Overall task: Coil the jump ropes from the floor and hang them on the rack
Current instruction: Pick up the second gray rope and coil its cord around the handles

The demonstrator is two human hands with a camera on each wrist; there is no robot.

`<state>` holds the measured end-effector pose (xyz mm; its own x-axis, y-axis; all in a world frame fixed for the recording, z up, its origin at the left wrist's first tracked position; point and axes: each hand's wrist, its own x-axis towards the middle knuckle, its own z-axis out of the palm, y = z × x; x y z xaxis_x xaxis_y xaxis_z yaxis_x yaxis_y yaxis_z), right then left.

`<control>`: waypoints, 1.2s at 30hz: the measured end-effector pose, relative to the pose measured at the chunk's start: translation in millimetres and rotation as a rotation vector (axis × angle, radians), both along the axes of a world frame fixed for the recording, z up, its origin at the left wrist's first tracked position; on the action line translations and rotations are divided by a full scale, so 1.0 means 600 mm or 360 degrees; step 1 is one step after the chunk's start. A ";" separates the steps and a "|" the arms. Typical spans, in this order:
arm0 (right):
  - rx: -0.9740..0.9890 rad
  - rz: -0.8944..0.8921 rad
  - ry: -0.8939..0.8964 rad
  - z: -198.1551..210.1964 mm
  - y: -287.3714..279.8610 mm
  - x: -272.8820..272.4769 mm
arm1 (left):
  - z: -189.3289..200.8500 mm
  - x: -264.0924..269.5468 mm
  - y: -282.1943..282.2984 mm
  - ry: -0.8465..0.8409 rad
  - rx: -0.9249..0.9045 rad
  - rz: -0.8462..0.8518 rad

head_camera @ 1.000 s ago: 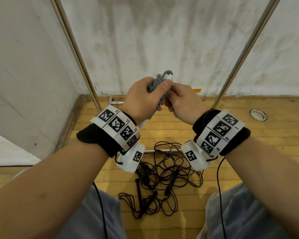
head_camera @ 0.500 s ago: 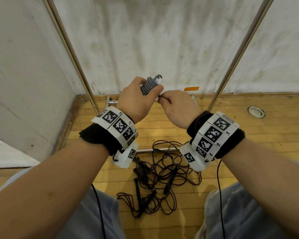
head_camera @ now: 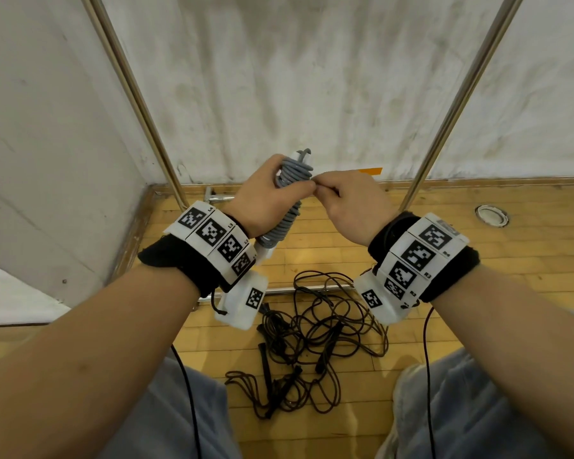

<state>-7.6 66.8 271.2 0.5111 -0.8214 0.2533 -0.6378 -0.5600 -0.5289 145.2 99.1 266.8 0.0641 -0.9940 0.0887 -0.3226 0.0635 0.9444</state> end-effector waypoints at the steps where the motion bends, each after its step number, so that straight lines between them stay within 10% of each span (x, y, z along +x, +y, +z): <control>1: -0.0014 -0.0005 -0.0012 0.001 0.000 0.001 | 0.000 -0.004 0.000 -0.0035 -0.0008 -0.0018; 17: 0.0955 -0.0029 -0.0325 0.002 -0.010 0.000 | -0.011 -0.020 -0.011 -0.0274 0.0010 0.0161; 21: 0.0779 -0.0192 -0.0221 0.000 -0.028 -0.013 | -0.006 -0.026 -0.009 0.0088 0.0274 -0.0086; 36: 0.0589 0.0067 -0.0498 0.015 -0.008 0.002 | 0.012 -0.002 -0.001 -0.0121 -0.0034 -0.0091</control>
<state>-6.6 61.9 280.2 0.4915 -0.8657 0.0950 -0.3970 -0.3198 -0.8603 144.3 98.4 274.3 -0.0006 -0.9937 0.1122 -0.3885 0.1036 0.9156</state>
